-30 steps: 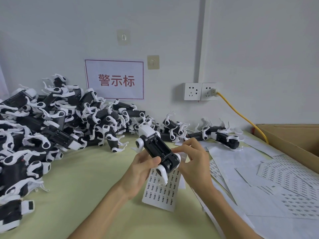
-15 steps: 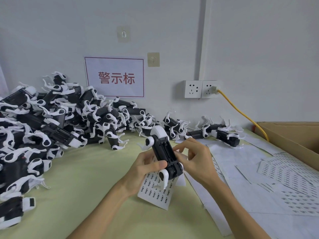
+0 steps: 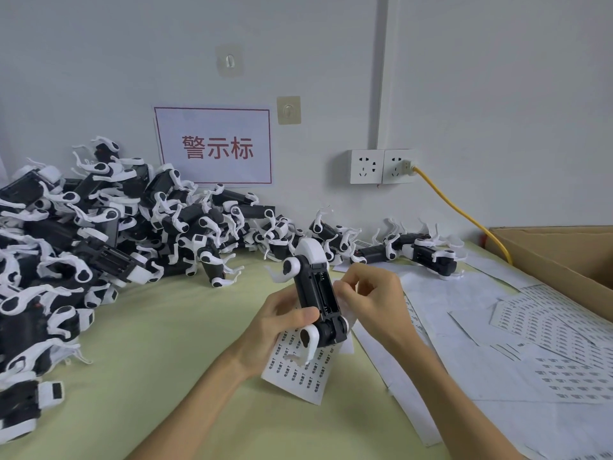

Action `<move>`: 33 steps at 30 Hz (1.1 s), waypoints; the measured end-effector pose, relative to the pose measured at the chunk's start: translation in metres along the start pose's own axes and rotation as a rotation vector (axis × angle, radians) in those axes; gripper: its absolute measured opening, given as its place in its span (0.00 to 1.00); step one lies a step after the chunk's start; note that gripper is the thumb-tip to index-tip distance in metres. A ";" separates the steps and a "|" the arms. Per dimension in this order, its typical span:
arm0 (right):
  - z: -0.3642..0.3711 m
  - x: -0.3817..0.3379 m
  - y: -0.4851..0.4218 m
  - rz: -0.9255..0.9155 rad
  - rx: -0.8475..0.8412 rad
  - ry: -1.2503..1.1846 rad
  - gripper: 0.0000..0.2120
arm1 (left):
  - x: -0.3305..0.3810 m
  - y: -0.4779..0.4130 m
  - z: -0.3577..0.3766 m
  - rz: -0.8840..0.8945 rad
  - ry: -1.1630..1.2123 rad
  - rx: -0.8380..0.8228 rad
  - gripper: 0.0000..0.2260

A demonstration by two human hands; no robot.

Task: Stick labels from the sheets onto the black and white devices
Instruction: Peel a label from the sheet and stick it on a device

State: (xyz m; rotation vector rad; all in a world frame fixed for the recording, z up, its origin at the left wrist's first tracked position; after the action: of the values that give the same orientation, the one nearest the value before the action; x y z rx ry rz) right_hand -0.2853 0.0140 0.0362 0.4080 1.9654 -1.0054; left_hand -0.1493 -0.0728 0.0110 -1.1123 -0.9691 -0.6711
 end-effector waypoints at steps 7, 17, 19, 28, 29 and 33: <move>-0.002 0.006 -0.005 0.090 -0.070 -0.120 0.09 | 0.004 0.001 0.001 -0.045 0.053 -0.003 0.15; -0.016 0.017 -0.010 0.266 -0.027 -0.584 0.07 | -0.005 0.002 -0.005 -0.085 0.014 0.074 0.15; -0.013 0.018 -0.010 0.277 -0.063 -0.571 0.09 | -0.006 0.000 -0.009 -0.065 -0.029 0.112 0.16; -0.013 0.018 -0.010 0.272 -0.030 -0.559 0.13 | -0.007 -0.002 -0.039 -0.062 -0.002 0.361 0.20; -0.013 0.018 -0.010 0.270 -0.029 -0.556 0.12 | -0.010 -0.002 -0.037 -0.083 0.027 0.351 0.18; -0.012 0.018 -0.011 0.239 -0.039 -0.535 0.13 | -0.011 -0.001 -0.033 -0.137 -0.166 0.339 0.17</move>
State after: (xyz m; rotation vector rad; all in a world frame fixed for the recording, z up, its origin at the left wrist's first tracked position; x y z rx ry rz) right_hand -0.3089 0.0154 0.0305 0.3043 1.4166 -0.8174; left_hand -0.1449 -0.1043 -0.0026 -0.8154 -1.2583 -0.5050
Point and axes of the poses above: each hand's wrist, its own y-axis away from the middle knuckle, its own z-axis out of the palm, x = y × z, the point moved 7 cm from there along -y, towards the middle knuckle, and after that the axes turned 8 degrees about z, right-handed, at the moved point
